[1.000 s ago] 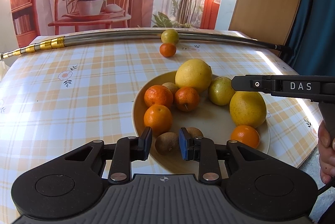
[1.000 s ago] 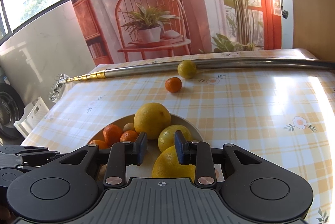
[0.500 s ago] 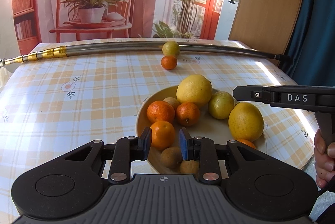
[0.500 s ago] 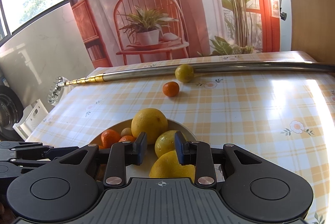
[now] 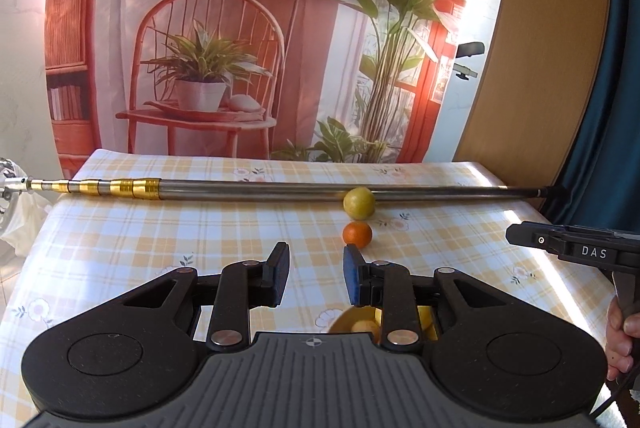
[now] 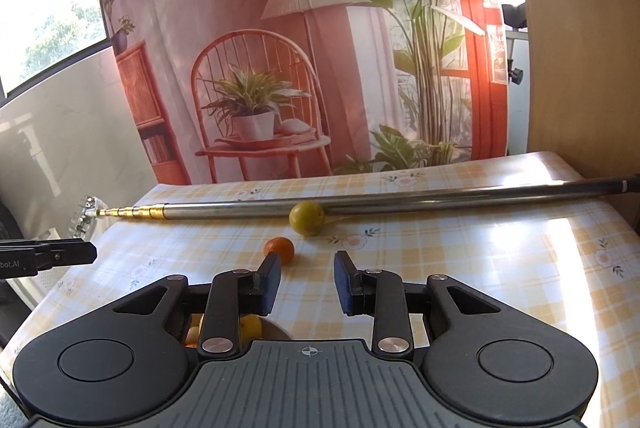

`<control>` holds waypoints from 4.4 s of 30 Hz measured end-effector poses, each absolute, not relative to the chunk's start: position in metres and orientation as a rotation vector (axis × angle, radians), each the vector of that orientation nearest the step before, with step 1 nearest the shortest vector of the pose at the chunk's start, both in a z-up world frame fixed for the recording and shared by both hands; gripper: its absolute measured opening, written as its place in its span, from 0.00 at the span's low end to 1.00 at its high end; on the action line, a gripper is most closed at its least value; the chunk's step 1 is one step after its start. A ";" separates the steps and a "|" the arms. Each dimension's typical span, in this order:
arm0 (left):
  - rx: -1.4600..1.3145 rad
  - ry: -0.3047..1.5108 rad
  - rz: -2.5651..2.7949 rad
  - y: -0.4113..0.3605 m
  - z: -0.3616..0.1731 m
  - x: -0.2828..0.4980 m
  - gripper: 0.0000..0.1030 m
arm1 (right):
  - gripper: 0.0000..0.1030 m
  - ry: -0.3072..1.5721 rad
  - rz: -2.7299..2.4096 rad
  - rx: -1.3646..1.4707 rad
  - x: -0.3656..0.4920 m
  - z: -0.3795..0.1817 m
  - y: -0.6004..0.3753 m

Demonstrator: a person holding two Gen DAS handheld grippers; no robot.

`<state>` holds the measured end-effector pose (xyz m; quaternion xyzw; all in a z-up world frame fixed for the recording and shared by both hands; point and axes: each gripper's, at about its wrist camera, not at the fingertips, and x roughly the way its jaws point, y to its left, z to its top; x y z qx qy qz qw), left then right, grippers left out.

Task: Organize fruits
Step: 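Move both tools from the bowl toward the last mandarin and lemon, then grasp the mandarin with the left tool, then grasp the green-yellow lemon with the right tool while the left tool holds the mandarin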

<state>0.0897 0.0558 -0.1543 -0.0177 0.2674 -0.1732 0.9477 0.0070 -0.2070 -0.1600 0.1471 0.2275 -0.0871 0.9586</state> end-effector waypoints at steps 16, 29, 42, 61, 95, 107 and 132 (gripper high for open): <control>-0.048 0.540 -0.333 0.049 -0.143 0.133 0.36 | 0.28 0.457 -0.186 0.264 0.035 -0.166 -0.224; 0.004 0.666 -0.476 -0.014 -0.178 0.199 0.41 | 0.28 0.476 -0.167 0.304 0.068 -0.182 -0.244; 0.034 0.847 -0.495 -0.057 -0.239 0.261 0.41 | 0.28 0.518 -0.180 0.375 0.085 -0.209 -0.267; 0.029 0.871 -0.446 -0.055 -0.243 0.263 0.38 | 0.28 0.544 -0.178 0.412 0.091 -0.221 -0.272; -0.158 0.749 -0.129 0.080 -0.220 0.172 0.38 | 0.51 0.517 -0.033 0.182 0.205 -0.248 -0.239; -0.160 0.775 -0.130 0.078 -0.229 0.171 0.38 | 0.51 0.576 -0.038 0.184 0.232 -0.263 -0.240; -0.127 0.736 -0.139 0.074 -0.217 0.168 0.38 | 0.42 0.591 -0.038 0.188 0.208 -0.255 -0.234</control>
